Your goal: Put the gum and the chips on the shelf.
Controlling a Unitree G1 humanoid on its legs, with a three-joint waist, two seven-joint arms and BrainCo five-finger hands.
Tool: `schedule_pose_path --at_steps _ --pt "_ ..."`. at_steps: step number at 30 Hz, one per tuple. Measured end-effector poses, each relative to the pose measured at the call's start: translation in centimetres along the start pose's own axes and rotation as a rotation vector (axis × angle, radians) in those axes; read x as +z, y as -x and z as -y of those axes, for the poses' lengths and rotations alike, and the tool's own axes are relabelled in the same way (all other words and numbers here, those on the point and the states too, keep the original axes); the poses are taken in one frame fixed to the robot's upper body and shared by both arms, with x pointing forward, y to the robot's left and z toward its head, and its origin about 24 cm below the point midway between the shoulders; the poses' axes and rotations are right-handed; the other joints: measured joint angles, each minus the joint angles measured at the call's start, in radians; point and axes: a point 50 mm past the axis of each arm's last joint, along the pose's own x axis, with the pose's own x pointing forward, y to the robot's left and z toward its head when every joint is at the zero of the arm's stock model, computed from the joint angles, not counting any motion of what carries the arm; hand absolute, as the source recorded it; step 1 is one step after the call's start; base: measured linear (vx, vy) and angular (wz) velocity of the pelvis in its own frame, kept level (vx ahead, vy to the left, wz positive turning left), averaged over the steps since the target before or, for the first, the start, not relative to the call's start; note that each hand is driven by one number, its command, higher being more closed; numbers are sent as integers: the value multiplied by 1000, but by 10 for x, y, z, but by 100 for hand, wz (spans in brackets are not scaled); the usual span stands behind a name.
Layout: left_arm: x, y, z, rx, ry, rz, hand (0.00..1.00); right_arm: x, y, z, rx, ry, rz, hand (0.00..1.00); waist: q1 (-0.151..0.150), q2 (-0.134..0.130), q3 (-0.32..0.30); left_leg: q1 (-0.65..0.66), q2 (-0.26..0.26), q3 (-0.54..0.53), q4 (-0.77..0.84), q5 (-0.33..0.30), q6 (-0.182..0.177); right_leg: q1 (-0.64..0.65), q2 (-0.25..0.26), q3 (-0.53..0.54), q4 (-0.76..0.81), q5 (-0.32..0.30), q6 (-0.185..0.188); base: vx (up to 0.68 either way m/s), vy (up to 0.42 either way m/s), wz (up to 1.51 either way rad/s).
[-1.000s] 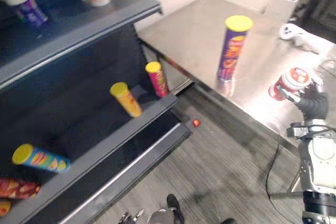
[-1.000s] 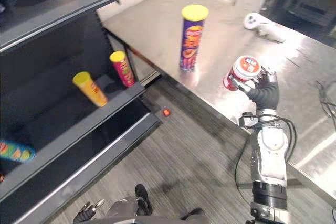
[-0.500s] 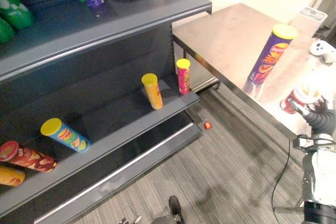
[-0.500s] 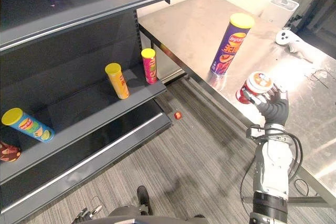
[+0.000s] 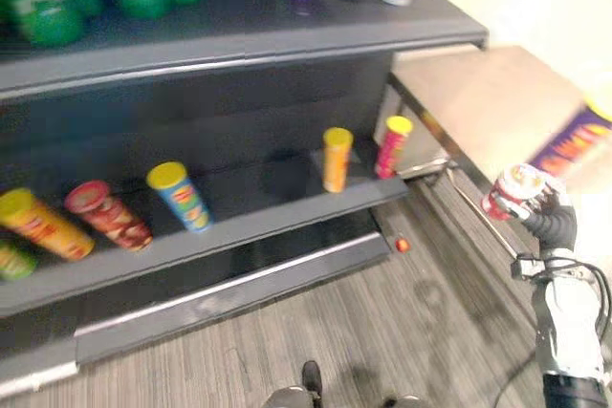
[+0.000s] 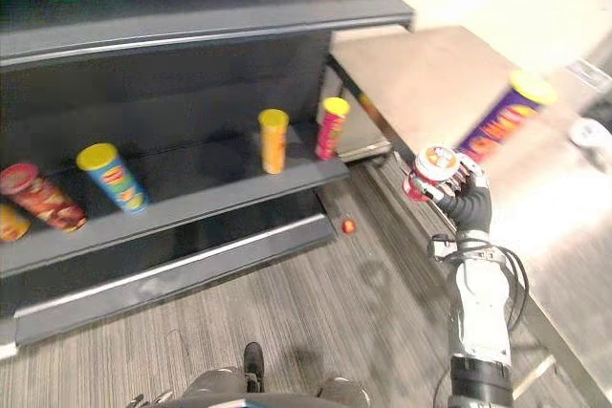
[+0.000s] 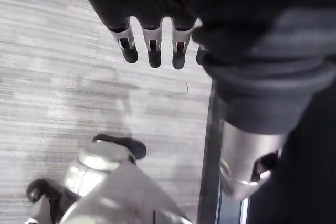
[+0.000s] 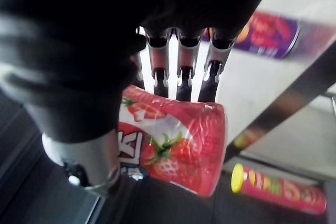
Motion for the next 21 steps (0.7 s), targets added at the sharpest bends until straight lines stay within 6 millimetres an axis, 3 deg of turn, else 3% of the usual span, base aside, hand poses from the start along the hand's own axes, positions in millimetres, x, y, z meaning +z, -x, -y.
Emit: schedule_pose_path --at_steps 3,5,6,8,9,10,13,15,17,21 --pt "13 -4 -2 16 -5 33 0 2 1 -1 4 1 8 100 -1 25 6 10 -7 -121 -15 10 -18 -67 30 134 49 42 117 126 15 133" --pt "20 -6 -5 32 7 50 0 5 2 -4 18 -2 18 100 -4 11 1 24 -14 -124 -51 21 -34 -62 -13 108 -17 82 185 209 -84 130" --pt "22 -6 -7 43 15 55 0 4 4 -10 41 -12 14 100 -1 -9 -11 33 -18 -136 -74 33 -52 -48 -27 75 -81 96 198 218 -133 110" --pt "22 -5 -11 61 33 57 0 1 6 -21 79 -43 5 100 -3 -18 -16 35 -22 -182 -82 45 -70 -25 -22 35 -159 115 194 199 -154 94" --pt "25 -7 -6 52 44 64 0 -3 10 -26 93 -60 -11 100 -10 -24 -30 19 -16 -231 -83 52 -87 -2 -12 -3 -196 163 206 214 -197 104" --pt "26 -8 -2 42 49 68 0 -3 11 -27 99 -61 -15 100 -6 -23 -36 12 -5 -240 -87 58 -93 3 -2 -24 -210 167 200 240 -244 91" --pt "18 -8 12 11 71 42 0 -4 11 -29 126 -64 -16 100 -5 13 -41 3 37 -256 -133 79 -128 5 35 -81 -232 168 183 151 -199 39" --pt "14 -7 17 2 77 29 0 -8 15 -27 122 -60 -40 100 -27 23 -38 5 50 -175 -134 96 -153 41 40 -128 -232 168 183 101 -114 54" --pt "16 -8 20 -6 72 34 0 -8 16 -25 114 -57 -42 100 -40 27 -40 16 58 -80 -133 99 -155 65 44 -151 -229 168 183 82 -31 47" --pt "24 -9 26 -31 45 65 0 -6 13 -29 118 -66 -27 100 -33 26 -40 28 57 -64 -133 101 -157 72 44 -148 -230 167 184 67 3 2"
